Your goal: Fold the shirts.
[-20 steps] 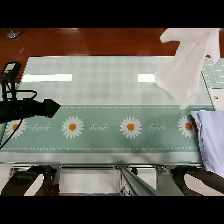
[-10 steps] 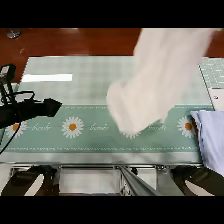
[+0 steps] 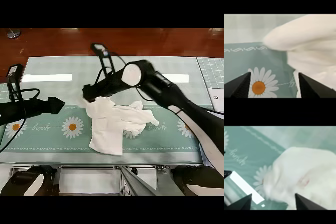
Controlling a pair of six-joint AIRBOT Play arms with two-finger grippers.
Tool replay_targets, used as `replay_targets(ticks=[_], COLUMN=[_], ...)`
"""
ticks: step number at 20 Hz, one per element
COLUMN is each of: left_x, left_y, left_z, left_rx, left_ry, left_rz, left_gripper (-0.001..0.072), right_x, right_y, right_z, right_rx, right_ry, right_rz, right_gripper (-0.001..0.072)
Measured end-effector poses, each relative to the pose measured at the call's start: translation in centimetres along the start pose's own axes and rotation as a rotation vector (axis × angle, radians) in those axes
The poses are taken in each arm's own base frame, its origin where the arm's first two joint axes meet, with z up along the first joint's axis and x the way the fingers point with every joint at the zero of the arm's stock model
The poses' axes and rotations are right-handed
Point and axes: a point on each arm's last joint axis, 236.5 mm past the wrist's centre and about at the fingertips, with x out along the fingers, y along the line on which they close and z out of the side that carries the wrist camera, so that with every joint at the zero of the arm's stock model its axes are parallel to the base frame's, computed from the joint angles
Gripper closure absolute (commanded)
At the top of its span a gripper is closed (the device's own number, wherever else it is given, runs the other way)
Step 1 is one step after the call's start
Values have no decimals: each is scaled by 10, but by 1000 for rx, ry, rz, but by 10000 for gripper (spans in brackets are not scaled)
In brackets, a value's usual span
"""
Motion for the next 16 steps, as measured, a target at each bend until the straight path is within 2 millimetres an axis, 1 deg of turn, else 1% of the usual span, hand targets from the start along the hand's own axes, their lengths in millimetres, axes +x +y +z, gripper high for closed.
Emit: replay_targets(ticks=[1, 2, 3, 4, 5, 6, 7, 8, 9, 10, 11, 12, 13, 14, 15, 16], left_x=[2, 3, 3, 4, 5, 7, 10, 15, 23, 30, 40, 49, 59, 68, 78, 88], left_y=[0, -1, -1, -2, -2, -2, -2, -2, -5, -11, -21, -32, -45, -56, -67, -76], left_z=[-1, -1, -2, -5, -11, -21, -33, -50, -67, -82, -97, -108, -119, -127, -133, -137], left_rx=[-4, -8, -10, -13, -15, -13, -13, -15, -29, -51, -78, -101, -121, -131, -131, -130], left_ry=[5, 8, 14, 31, 56, 99, 153, 217, 277, 327, 373, 405, 434, 459, 475, 482], left_rz=[-3, -6, -8, -12, -14, -18, -24, -38, -65, -105, -161, -215, -273, -310, -335, -350], left_gripper=[6, 5, 6, 6, 6, 6, 6, 6, 6, 6, 5, 5, 6, 6, 7, 7], right_x=[1, -5, -21, -44, -71, -105, -138, -170, -201, -226, -246, -255, -258, -256, -249, -239], right_y=[-5, -16, -31, -50, -74, -106, -138, -170, -203, -231, -254, -268, -278, -285, -288, -288], right_z=[3, 11, 21, 33, 43, 46, 43, 32, 13, -8, -35, -64, -89, -114, -134, -152], right_rx=[34, 59, 92, 124, 152, 176, 204, 243, 299, 361, 434, 506, 563, 612, 649, 687], right_ry=[6, -3, -16, -38, -69, -87, -101, -107, -107, -116, -117, -116, -115, -113, -105, -96], right_rz=[17, 19, 19, 6, -25, -90, -165, -247, -331, -397, -449, -474, -487, -491, -484, -463], right_gripper=[89, 89, 90, 90, 89, 89, 90, 90, 95, 94, 95, 95, 95, 95, 95, 95])
